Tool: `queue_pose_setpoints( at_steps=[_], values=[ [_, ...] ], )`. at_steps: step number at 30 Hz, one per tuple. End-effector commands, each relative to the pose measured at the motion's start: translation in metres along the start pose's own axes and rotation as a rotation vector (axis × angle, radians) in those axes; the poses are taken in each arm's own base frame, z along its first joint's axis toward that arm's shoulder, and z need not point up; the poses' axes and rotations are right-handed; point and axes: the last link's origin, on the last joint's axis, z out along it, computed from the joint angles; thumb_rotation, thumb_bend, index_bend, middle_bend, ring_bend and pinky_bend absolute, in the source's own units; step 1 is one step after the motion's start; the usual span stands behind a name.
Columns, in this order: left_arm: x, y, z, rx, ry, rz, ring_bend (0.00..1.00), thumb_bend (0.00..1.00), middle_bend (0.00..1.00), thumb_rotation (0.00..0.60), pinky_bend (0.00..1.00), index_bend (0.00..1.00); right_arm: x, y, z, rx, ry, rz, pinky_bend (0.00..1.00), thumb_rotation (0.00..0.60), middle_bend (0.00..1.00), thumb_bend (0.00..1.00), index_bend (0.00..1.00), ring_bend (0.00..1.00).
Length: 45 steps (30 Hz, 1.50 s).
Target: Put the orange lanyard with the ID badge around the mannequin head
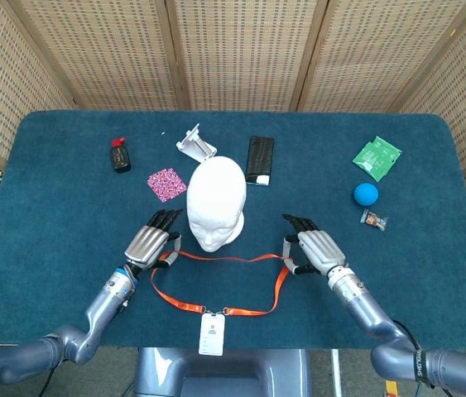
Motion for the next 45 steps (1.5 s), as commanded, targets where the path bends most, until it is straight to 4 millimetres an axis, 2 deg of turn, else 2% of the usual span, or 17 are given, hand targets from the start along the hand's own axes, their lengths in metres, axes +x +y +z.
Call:
queue_pose_setpoints(
  at_steps=[1,6,9,21,29,38,45],
  values=[
    [0.000,-0.003,-0.016,-0.024,0.024,-0.004,0.00,0.43,0.00,0.600,0.00,0.64,0.000,-0.003,-0.010,0.029,0.001,-0.023,0.00,0.600,0.00,0.75,0.73,0.00],
    [0.008,-0.002,-0.030,-0.090,0.074,-0.015,0.00,0.43,0.00,0.600,0.00,0.65,0.000,-0.010,-0.023,0.079,-0.002,-0.053,0.00,0.600,0.00,0.75,0.74,0.00],
    [0.020,-0.002,-0.038,-0.144,0.129,0.015,0.00,0.43,0.00,0.600,0.00,0.65,0.000,-0.017,-0.032,0.139,-0.002,-0.114,0.00,0.600,0.00,0.75,0.74,0.00],
    [0.044,0.010,-0.046,-0.288,0.228,0.064,0.00,0.43,0.00,0.600,0.00,0.65,0.009,-0.030,-0.051,0.258,0.004,-0.163,0.00,0.600,0.00,0.75,0.74,0.00],
    [0.060,0.014,-0.052,-0.379,0.310,0.105,0.00,0.43,0.00,0.600,0.00,0.66,0.018,-0.029,-0.063,0.346,0.076,-0.273,0.00,0.600,0.00,0.75,0.75,0.00],
    [0.087,0.024,-0.050,-0.448,0.394,0.172,0.00,0.43,0.00,0.600,0.00,0.67,0.037,-0.034,-0.072,0.419,0.159,-0.335,0.00,0.600,0.00,0.75,0.75,0.00],
    [0.112,0.032,-0.046,-0.446,0.443,0.165,0.00,0.43,0.00,0.600,0.00,0.67,0.063,-0.047,-0.077,0.435,0.240,-0.321,0.00,0.600,0.00,0.75,0.75,0.00]
  ],
)
